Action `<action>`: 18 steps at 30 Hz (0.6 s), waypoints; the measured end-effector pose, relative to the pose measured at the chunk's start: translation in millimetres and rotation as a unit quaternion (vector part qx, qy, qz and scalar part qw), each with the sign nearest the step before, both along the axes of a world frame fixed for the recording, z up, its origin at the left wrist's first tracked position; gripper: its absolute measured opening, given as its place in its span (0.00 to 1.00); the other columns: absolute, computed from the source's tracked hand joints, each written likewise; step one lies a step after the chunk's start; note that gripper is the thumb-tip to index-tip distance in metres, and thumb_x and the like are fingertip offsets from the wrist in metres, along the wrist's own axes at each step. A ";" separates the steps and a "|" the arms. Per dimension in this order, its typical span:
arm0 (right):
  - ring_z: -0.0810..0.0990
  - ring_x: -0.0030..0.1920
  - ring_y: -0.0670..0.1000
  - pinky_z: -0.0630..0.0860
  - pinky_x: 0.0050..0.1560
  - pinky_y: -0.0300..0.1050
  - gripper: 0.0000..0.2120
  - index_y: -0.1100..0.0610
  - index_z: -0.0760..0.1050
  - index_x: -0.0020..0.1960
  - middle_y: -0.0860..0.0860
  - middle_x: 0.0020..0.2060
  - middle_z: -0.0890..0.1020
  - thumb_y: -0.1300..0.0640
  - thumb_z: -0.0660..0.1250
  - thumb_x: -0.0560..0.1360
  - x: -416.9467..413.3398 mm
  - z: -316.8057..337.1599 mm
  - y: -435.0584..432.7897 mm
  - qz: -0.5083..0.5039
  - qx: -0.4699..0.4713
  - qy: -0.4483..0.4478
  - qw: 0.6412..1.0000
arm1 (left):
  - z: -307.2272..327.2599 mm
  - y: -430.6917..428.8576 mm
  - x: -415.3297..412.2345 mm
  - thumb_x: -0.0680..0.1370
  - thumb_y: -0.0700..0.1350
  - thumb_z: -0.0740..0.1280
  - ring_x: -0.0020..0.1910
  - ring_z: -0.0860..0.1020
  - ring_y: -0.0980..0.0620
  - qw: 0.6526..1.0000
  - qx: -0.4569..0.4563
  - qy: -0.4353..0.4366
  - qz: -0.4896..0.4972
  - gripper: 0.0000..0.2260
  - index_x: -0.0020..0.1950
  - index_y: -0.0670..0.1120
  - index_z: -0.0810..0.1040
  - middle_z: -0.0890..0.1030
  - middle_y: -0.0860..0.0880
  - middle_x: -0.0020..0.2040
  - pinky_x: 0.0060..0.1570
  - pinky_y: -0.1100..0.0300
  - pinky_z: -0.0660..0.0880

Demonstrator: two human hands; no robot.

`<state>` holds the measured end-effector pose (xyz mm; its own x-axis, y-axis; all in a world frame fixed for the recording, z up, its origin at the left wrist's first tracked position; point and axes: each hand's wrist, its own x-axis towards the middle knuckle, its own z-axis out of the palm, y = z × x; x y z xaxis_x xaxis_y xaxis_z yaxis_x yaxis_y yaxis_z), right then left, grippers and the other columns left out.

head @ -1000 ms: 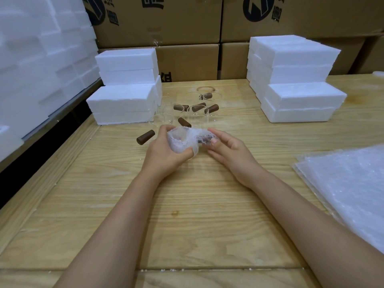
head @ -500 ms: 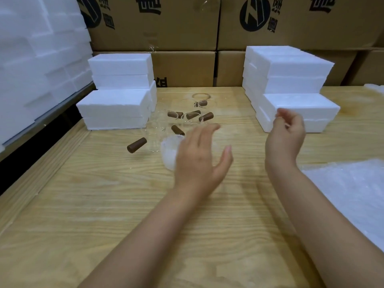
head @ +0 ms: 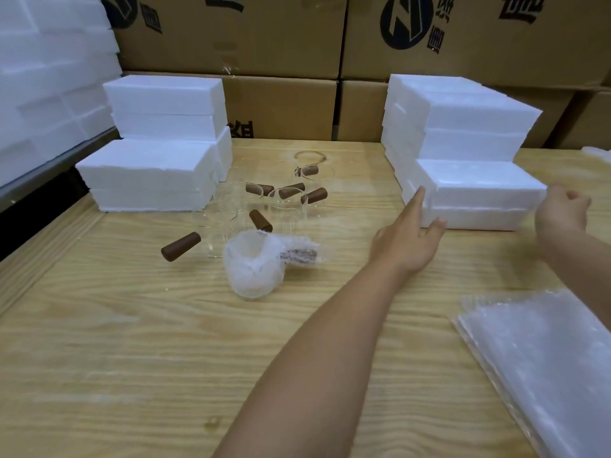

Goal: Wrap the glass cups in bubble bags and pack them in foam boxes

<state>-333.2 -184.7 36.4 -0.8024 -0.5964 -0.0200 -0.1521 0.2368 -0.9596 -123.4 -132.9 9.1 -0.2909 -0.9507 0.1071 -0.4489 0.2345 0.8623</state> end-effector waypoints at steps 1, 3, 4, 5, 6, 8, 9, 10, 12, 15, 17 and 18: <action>0.70 0.66 0.58 0.68 0.58 0.48 0.25 0.54 0.63 0.72 0.54 0.68 0.69 0.44 0.54 0.78 -0.9 -0.2 -0.6 0.031 -0.002 -0.020 0.999 | -0.6 -4.8 -2.2 0.82 0.59 0.53 0.73 0.65 0.46 1.000 0.005 0.002 -0.009 0.28 0.79 0.58 0.45 0.58 0.53 0.78 0.71 0.47 0.60; 0.74 0.63 0.55 0.73 0.53 0.46 0.24 0.53 0.69 0.68 0.51 0.63 0.74 0.43 0.56 0.76 0.5 -3.5 -0.5 0.065 -0.025 -0.051 0.996 | -2.9 -11.6 -4.8 0.82 0.61 0.53 0.75 0.61 0.44 1.000 0.016 0.000 -0.012 0.28 0.78 0.60 0.44 0.57 0.54 0.79 0.72 0.47 0.59; 0.76 0.61 0.55 0.74 0.56 0.47 0.23 0.53 0.71 0.66 0.51 0.61 0.76 0.43 0.57 0.76 1.1 -7.4 0.3 0.072 -0.034 -0.044 0.996 | -4.2 -12.3 -5.1 0.82 0.61 0.53 0.75 0.61 0.45 1.000 0.014 -0.001 -0.015 0.28 0.78 0.59 0.44 0.56 0.54 0.79 0.72 0.47 0.59; 0.76 0.60 0.56 0.74 0.60 0.50 0.24 0.55 0.72 0.65 0.51 0.59 0.76 0.42 0.57 0.76 2.2 -11.4 1.5 0.074 -0.035 -0.022 0.996 | -5.9 -11.6 -4.7 0.82 0.60 0.53 0.76 0.61 0.47 1.000 0.007 0.005 -0.018 0.28 0.79 0.58 0.46 0.55 0.55 0.79 0.72 0.48 0.59; 0.76 0.60 0.58 0.72 0.63 0.54 0.25 0.55 0.72 0.64 0.52 0.59 0.77 0.41 0.56 0.75 3.8 -15.3 3.0 0.069 -0.034 0.003 0.997 | -7.4 -9.6 -3.9 0.82 0.58 0.54 0.75 0.61 0.49 1.000 0.003 0.020 -0.019 0.28 0.79 0.57 0.48 0.55 0.55 0.79 0.72 0.49 0.59; 0.76 0.60 0.59 0.72 0.63 0.56 0.26 0.55 0.73 0.63 0.55 0.60 0.77 0.39 0.55 0.74 9.8 -17.3 7.5 0.050 -0.032 0.023 0.998 | -8.8 -3.4 -0.5 0.82 0.56 0.57 0.74 0.64 0.52 0.998 0.009 0.067 -0.001 0.26 0.79 0.54 0.53 0.59 0.54 0.78 0.72 0.52 0.61; 0.76 0.60 0.59 0.72 0.63 0.56 0.26 0.55 0.74 0.62 0.55 0.60 0.78 0.39 0.55 0.73 13.9 -15.8 9.9 0.044 -0.028 0.017 0.998 | -9.0 0.2 2.4 0.82 0.55 0.57 0.73 0.65 0.52 0.996 0.012 0.083 0.014 0.26 0.78 0.52 0.56 0.61 0.53 0.77 0.71 0.53 0.62; 0.76 0.60 0.59 0.72 0.63 0.56 0.26 0.55 0.74 0.61 0.55 0.60 0.78 0.39 0.56 0.73 17.9 -13.5 11.4 0.039 -0.021 0.012 0.999 | -8.8 4.7 5.9 0.82 0.54 0.58 0.72 0.67 0.51 0.995 0.013 0.091 0.028 0.25 0.78 0.50 0.58 0.64 0.52 0.76 0.70 0.53 0.63; 0.76 0.58 0.60 0.74 0.61 0.56 0.26 0.56 0.75 0.59 0.55 0.58 0.77 0.40 0.56 0.71 27.3 -8.1 15.9 0.044 -0.006 0.015 0.999 | -8.5 16.2 16.5 0.82 0.53 0.59 0.69 0.71 0.51 0.993 0.012 0.099 0.055 0.23 0.76 0.49 0.62 0.70 0.50 0.73 0.68 0.54 0.66; 0.78 0.51 0.62 0.76 0.56 0.61 0.23 0.59 0.75 0.52 0.55 0.48 0.75 0.41 0.59 0.70 43.4 0.0 29.8 0.092 0.012 0.050 0.994 | -8.6 37.1 37.9 0.82 0.52 0.59 0.64 0.75 0.49 0.993 0.002 0.089 0.082 0.21 0.75 0.49 0.65 0.76 0.47 0.67 0.65 0.52 0.70; 0.79 0.49 0.62 0.78 0.52 0.60 0.19 0.61 0.75 0.46 0.54 0.45 0.75 0.44 0.63 0.69 51.7 5.0 40.1 0.132 0.027 0.070 0.988 | -9.0 52.5 52.5 0.82 0.53 0.58 0.61 0.77 0.47 0.993 -0.010 0.071 0.093 0.20 0.73 0.50 0.66 0.79 0.47 0.63 0.62 0.51 0.72; 0.79 0.47 0.61 0.79 0.50 0.57 0.17 0.60 0.74 0.43 0.53 0.45 0.76 0.46 0.66 0.69 56.5 8.4 45.7 0.149 0.032 0.070 0.986 | -8.9 61.1 60.1 0.82 0.53 0.58 0.60 0.77 0.47 0.993 -0.018 0.063 0.098 0.20 0.73 0.50 0.66 0.79 0.47 0.62 0.61 0.51 0.72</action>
<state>-276.7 -139.0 44.8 -0.5894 -0.8071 0.0337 -0.3540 0.2206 -0.9088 -63.3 -71.9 0.2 -0.0825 -0.9827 0.1658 -0.3774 0.1848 0.9074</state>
